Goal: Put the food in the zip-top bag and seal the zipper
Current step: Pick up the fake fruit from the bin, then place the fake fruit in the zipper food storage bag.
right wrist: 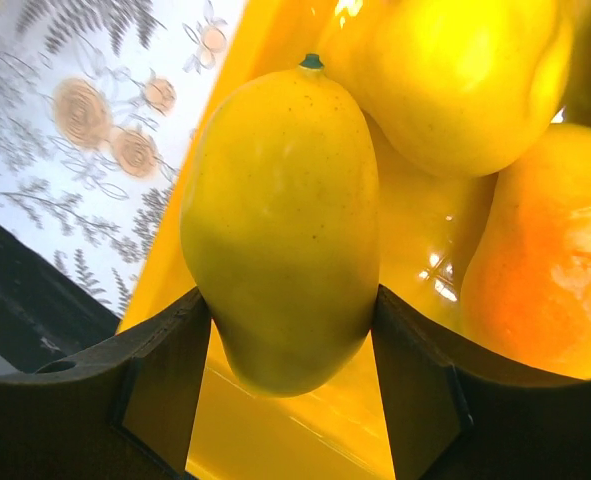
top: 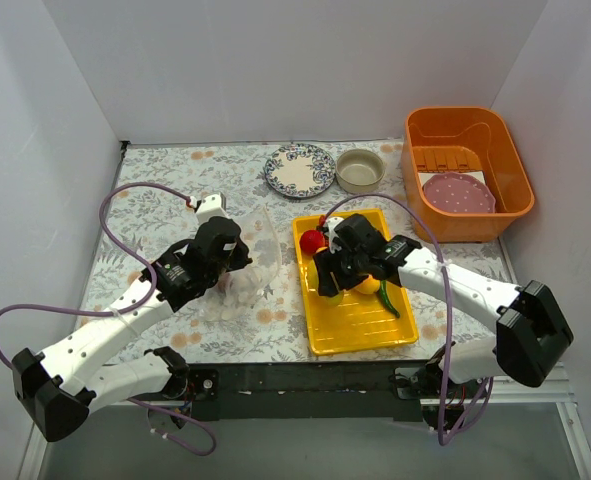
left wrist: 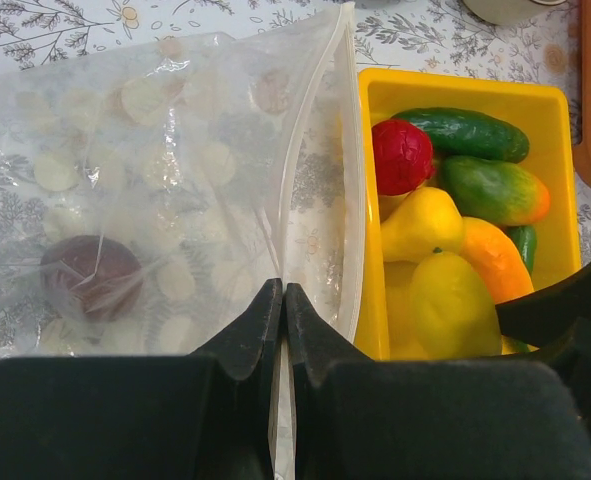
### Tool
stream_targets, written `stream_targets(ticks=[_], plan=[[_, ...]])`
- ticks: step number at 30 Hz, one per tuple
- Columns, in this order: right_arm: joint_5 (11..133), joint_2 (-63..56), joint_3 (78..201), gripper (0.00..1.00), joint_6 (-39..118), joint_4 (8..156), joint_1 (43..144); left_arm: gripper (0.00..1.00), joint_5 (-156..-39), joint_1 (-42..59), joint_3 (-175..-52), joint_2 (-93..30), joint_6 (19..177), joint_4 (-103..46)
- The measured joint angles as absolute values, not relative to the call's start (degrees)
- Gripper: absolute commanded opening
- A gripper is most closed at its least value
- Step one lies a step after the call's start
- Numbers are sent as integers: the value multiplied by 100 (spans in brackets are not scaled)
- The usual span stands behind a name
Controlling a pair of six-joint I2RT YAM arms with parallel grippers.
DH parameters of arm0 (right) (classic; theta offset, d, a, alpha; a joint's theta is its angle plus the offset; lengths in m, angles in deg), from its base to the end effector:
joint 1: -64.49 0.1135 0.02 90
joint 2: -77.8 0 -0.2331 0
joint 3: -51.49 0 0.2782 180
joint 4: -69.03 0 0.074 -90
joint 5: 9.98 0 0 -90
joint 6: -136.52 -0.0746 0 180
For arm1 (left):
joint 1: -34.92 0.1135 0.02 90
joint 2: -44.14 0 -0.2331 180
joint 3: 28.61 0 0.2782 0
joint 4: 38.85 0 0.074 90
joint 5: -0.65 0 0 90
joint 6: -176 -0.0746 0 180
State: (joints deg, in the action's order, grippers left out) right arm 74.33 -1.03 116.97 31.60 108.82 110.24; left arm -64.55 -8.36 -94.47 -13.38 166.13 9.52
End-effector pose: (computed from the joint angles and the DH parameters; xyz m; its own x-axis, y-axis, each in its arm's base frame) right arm 0.2281 0.2447 0.1593 -0.7337 -0.3860 -0.5592 -0.5851 0.7773 0.2311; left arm 0.2243 -0.1682 0.2593 -0.4630 -0.7924 -0.3970 -0.3947 0.5854 -0.7081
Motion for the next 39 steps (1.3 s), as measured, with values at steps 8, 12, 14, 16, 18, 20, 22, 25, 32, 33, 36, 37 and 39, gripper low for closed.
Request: stream_targets(ticks=[8, 12, 14, 16, 18, 20, 22, 25, 32, 33, 36, 37, 39], plan=[[7462, 249, 12097, 6, 2749, 10797, 11024, 0, -6565, -836, -9447, -1329, 16637, 913], [7256, 243, 12264, 6, 2535, 10585, 11024, 0, -6641, -836, -9447, -1353, 16637, 909], [7112, 225, 12349, 6, 2406, 10440, 11024, 0, -6694, -836, -9447, -1366, 16637, 906], [6913, 162, 12471, 7, 2255, 10233, 11024, 0, -6766, -836, -9447, -1379, 16640, 902], [6729, 77, 12554, 7, 2091, 9966, 11024, 0, -6812, -836, -9445, -1390, 16644, 893], [6596, -2, 12580, 7, 1967, 9756, 11027, 0, -6864, -836, -9434, -1392, 16666, 880], [6469, -114, 12600, 7, 1871, 9586, 11027, 0, -6925, -836, -9423, -1395, 16681, 856], [6286, -380, 12605, 7, 1709, 9326, 11027, 0, -7076, -836, -9390, -1395, 16653, 762], [6006, -852, 12602, 9, 1469, 8950, 11038, 0, -7441, -836, -9388, -1399, 16535, 528], [5993, -885, 12602, 12, 1451, 8910, 11038, 0, -7487, -836, -9388, -1403, 16526, 495], [5969, -990, 12605, 16, 1414, 8851, 11038, 0, -7568, -836, -9388, -1427, 16508, 445], [5964, -1034, 12605, 18, 1409, 8851, 11038, 0, -7592, -836, -9388, -1436, 16502, 436], [5958, -1108, 12605, 33, 1403, 8856, 11038, 0, -7638, -836, -9388, -1449, 16480, 434]])
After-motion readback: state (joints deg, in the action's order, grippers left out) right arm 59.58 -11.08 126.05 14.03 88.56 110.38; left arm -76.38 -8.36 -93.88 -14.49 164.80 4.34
